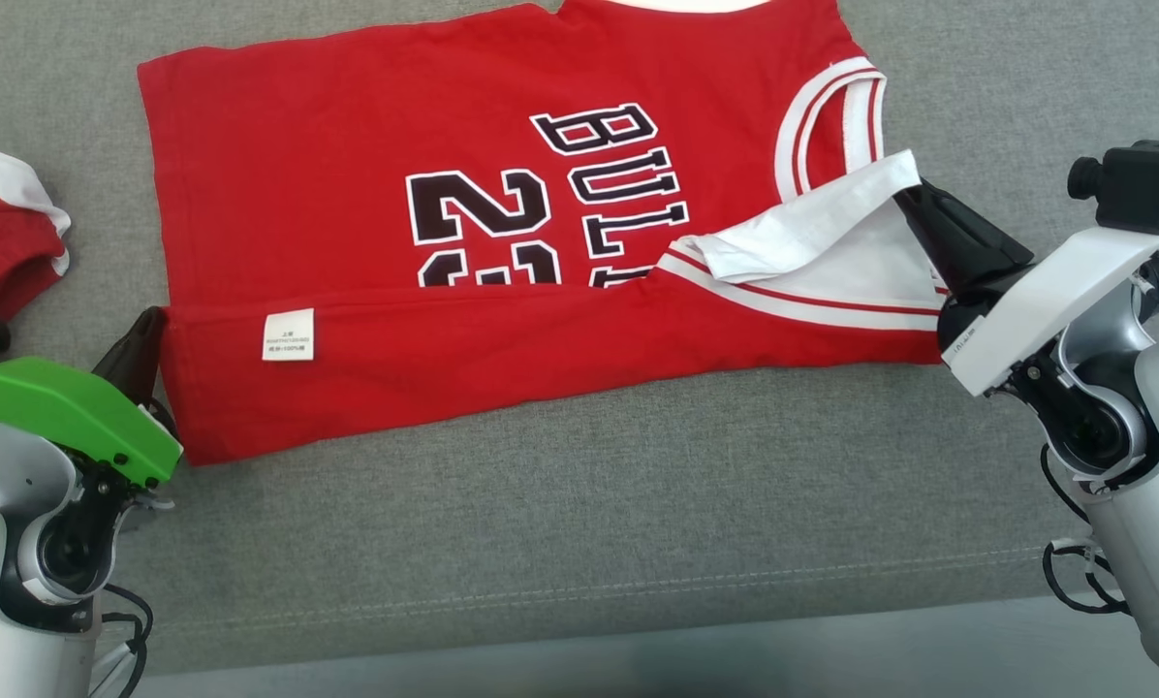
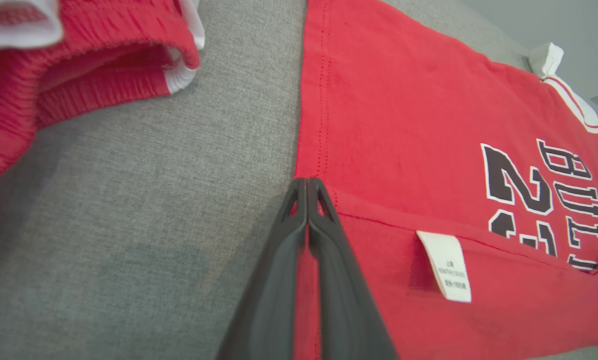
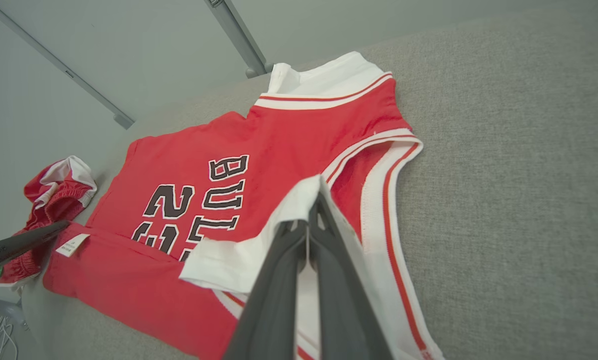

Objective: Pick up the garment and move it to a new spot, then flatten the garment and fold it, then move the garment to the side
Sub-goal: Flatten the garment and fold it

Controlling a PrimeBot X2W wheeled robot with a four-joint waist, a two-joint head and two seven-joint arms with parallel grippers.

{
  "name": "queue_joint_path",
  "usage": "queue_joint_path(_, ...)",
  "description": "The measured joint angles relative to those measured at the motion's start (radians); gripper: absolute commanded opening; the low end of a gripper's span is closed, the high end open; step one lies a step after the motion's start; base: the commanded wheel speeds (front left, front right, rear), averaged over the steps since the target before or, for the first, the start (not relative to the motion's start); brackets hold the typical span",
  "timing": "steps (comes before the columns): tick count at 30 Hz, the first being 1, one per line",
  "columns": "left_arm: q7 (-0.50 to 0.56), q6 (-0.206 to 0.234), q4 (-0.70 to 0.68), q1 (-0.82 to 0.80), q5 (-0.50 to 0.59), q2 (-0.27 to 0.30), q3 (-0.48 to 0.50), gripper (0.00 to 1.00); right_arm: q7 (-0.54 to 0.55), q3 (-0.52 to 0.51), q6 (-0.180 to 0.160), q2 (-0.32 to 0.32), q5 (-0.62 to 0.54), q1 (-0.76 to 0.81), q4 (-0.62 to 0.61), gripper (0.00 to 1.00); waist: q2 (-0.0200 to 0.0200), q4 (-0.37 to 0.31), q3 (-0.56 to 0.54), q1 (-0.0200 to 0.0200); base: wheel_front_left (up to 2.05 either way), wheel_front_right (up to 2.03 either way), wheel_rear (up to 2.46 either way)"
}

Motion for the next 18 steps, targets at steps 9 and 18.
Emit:
queue_joint_path(9,0.0,-0.013,0.051,-0.023,0.0,-0.011,-0.017,0.04,0.0,0.011,0.0,0.0,-0.001,-0.021,0.021,0.0,0.0,-0.003,0.01,0.0,0.0,0.0,0.0)
queue_joint_path(18,-0.002,-0.019,0.098,-0.04,0.008,-0.017,-0.028,0.17,-0.001,0.029,0.0,0.0,-0.002,-0.037,0.046,0.0,0.0,-0.004,0.011,0.0,0.0,0.0,0.0)
